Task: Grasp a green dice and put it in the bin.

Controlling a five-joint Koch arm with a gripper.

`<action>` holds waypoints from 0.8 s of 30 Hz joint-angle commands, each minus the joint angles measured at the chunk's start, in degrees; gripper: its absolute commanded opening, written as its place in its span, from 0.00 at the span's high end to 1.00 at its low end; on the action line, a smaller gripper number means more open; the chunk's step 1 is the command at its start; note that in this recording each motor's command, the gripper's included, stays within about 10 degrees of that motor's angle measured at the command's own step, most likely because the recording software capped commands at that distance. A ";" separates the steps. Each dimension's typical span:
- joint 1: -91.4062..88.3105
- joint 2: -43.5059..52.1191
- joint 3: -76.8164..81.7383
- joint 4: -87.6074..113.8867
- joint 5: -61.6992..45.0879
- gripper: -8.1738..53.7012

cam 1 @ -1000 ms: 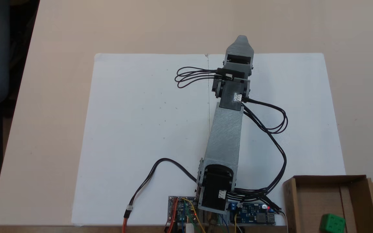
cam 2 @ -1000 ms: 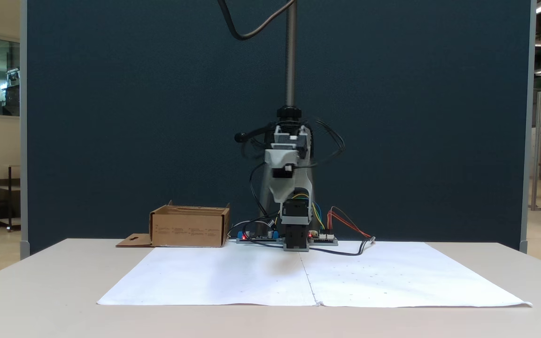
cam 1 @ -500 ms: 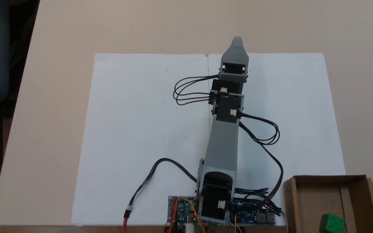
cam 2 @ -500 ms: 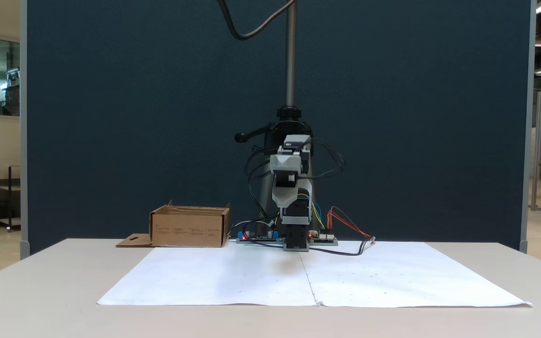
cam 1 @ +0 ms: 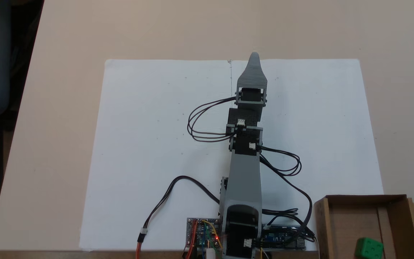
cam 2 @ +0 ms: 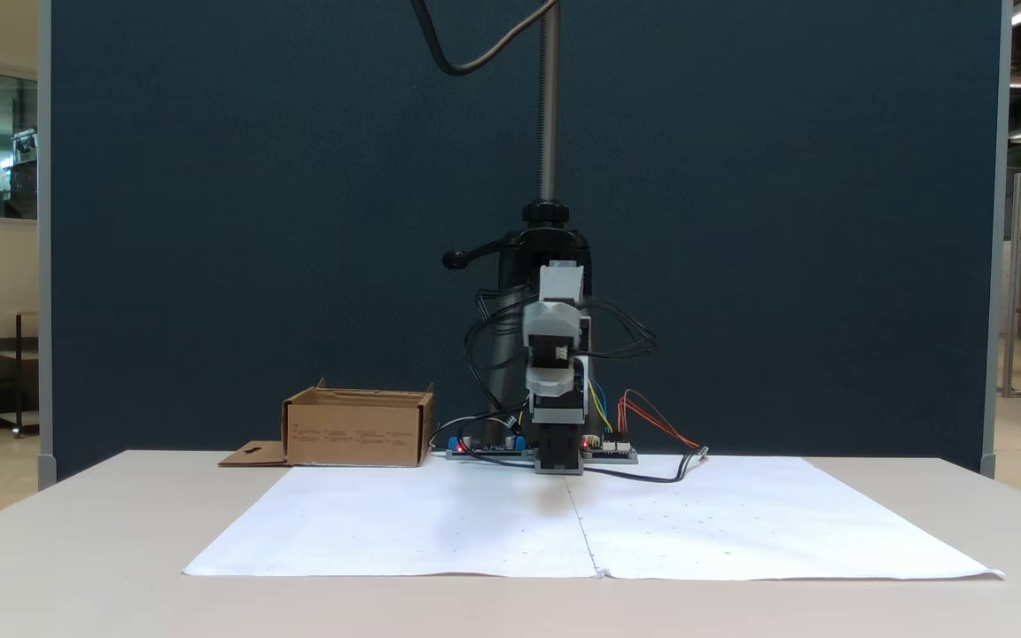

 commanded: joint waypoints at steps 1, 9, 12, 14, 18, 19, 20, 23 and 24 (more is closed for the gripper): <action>-0.35 2.81 0.88 -9.47 1.76 0.17; -0.70 8.09 10.55 -23.36 1.93 0.17; -0.79 8.61 14.15 -28.54 2.02 0.17; -0.79 8.61 15.91 -31.97 2.02 0.17; -1.05 8.70 18.90 -38.92 2.02 0.16; -1.05 8.70 19.95 -40.41 2.02 0.16; -1.05 8.70 20.92 -42.08 2.02 0.16; -1.67 8.70 23.99 -47.09 2.02 0.16; -1.85 8.70 24.87 -48.85 2.02 0.16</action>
